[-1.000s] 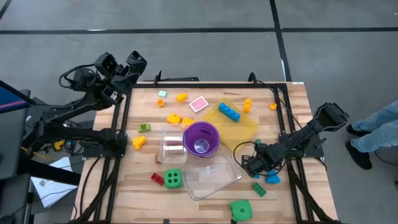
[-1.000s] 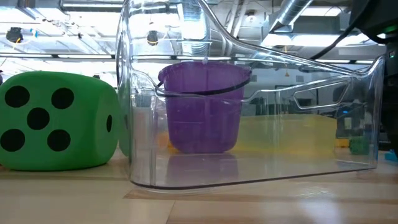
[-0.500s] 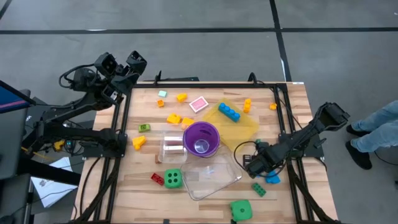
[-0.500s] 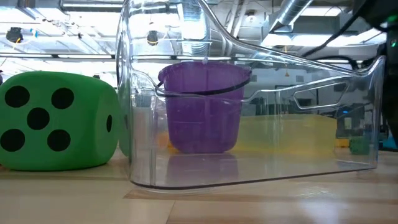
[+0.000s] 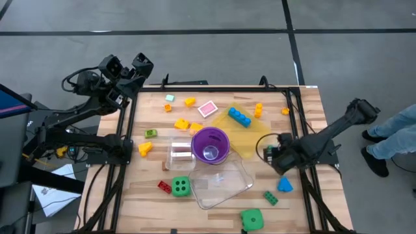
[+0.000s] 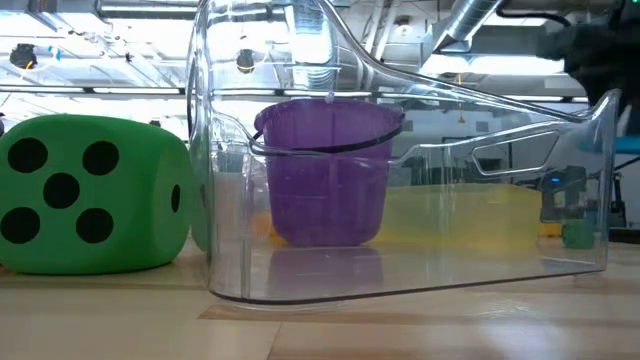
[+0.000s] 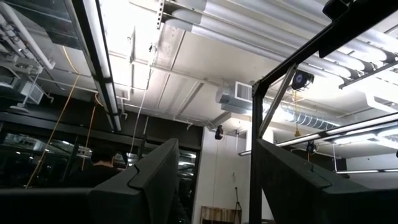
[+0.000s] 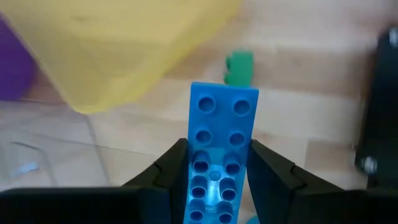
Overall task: Pick & Place Toys
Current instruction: Put the small blue game piece into the yellow bin
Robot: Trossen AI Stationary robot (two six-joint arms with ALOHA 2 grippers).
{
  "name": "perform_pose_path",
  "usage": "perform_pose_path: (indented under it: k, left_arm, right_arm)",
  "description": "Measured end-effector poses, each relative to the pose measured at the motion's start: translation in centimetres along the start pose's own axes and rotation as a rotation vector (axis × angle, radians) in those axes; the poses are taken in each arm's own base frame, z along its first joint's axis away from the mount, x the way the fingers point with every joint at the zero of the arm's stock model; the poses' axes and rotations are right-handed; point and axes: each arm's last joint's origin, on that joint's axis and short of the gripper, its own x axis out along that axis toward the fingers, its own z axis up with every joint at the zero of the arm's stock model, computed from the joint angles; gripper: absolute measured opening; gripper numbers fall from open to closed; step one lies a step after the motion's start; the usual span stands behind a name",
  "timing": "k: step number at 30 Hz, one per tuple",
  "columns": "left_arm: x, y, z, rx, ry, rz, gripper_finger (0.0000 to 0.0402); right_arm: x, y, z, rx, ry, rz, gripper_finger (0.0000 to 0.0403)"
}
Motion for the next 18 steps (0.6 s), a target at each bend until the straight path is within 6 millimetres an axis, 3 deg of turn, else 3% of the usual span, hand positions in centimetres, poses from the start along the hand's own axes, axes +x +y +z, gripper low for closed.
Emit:
perform_pose_path:
  k: [9,18]
  left_arm:
    - [0.0,0.0,0.0,0.001,0.0,0.0,0.0205]
    - [0.0,0.0,0.0,0.002,0.0,0.0,0.0205]
  right_arm:
    - [-1.0,-0.6,4.4,-0.139,-0.092,0.083,0.0123]
    - [-0.1,1.1,9.4,-0.355,-0.147,0.167,0.0123]
